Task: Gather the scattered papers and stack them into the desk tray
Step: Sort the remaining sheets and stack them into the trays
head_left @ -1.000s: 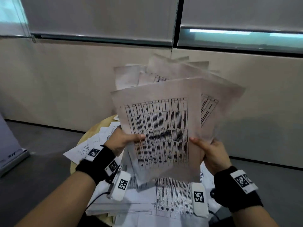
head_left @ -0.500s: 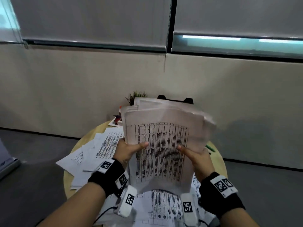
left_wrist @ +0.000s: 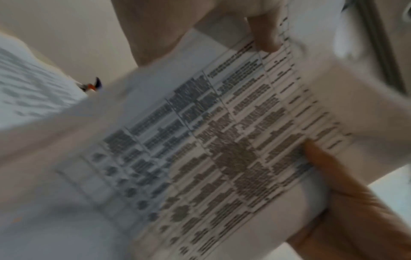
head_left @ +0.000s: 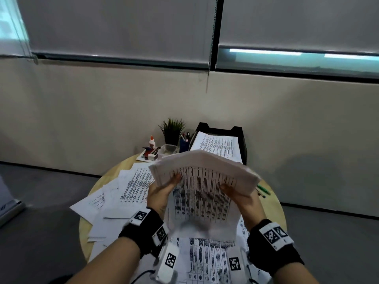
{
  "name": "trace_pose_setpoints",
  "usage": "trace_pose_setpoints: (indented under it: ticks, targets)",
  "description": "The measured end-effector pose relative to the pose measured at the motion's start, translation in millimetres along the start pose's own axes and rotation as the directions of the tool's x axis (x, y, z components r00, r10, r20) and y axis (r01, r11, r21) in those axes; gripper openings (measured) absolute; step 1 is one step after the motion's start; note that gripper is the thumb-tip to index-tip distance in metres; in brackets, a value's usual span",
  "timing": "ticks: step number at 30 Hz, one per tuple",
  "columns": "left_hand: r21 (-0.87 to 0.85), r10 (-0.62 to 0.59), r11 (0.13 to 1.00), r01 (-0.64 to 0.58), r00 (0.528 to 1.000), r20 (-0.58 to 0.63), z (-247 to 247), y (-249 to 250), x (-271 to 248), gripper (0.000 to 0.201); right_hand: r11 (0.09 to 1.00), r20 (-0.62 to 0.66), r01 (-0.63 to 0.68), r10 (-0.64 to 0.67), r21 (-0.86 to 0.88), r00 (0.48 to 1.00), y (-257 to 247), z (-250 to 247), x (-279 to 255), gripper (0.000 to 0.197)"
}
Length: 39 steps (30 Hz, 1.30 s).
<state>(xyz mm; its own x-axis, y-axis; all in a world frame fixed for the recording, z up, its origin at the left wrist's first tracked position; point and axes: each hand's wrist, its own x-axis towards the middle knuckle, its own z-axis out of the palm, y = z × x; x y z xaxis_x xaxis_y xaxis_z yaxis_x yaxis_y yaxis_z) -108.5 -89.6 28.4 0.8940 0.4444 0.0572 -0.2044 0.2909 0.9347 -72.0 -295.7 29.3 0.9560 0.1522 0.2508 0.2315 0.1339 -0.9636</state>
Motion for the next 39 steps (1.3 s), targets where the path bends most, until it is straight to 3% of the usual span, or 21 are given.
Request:
trace_pose_setpoints:
  ticks: [4,7,11,15,18,22,27,31,35,39]
  targets:
    - [-0.056,0.043,0.997,-0.044,0.999,-0.004,16.9,19.8,-1.9,0.038,0.995,-0.099,0.026,-0.016,0.098,0.995,-20.6,2.6,6.4,0.020]
    - [-0.033,0.124,0.992,-0.124,0.992,0.013,19.9,33.7,1.8,0.069,0.989,-0.104,0.087,-0.075,0.118,0.992,-32.1,-1.9,10.3,0.033]
    - [0.001,0.221,0.975,-0.221,0.975,0.015,20.4,39.2,-2.4,0.085,0.994,-0.101,0.083,-0.076,0.074,0.992,-30.6,-8.8,8.1,0.061]
    - [0.011,0.225,0.974,-0.225,0.974,0.021,25.0,39.0,-4.7,0.100,0.994,-0.056,0.095,-0.092,0.059,0.994,-33.8,-5.4,5.0,0.039]
    - [0.069,0.225,0.972,-0.226,0.974,0.024,33.1,42.4,-1.5,0.094,0.996,-0.034,0.090,-0.089,0.021,0.995,-37.0,-2.1,7.7,0.033]
    - [0.101,0.253,0.963,-0.252,0.968,0.003,36.6,48.1,7.2,0.065,0.998,-0.088,0.058,-0.054,0.040,0.995,-34.9,-6.4,15.5,0.032]
    - [0.099,0.254,0.959,-0.265,0.960,0.116,21.9,47.6,10.8,0.037,0.995,-0.076,0.028,-0.021,0.095,0.997,-31.6,-10.5,18.1,0.037]
    - [0.017,0.202,0.978,-0.208,0.964,0.173,13.8,38.3,13.7,0.049,0.993,-0.045,0.035,-0.030,0.115,0.999,-24.5,-14.0,19.2,0.064]
    - [0.158,0.043,0.984,-0.086,0.965,0.257,2.7,13.3,20.8,0.058,0.997,-0.002,-0.003,0.003,0.081,1.000,-7.6,-13.2,14.6,0.045]
    - [0.251,-0.135,0.964,0.083,0.971,0.199,-10.5,-27.3,17.0,0.039,0.990,-0.020,-0.134,0.135,0.049,0.991,34.0,-10.8,0.5,0.074]
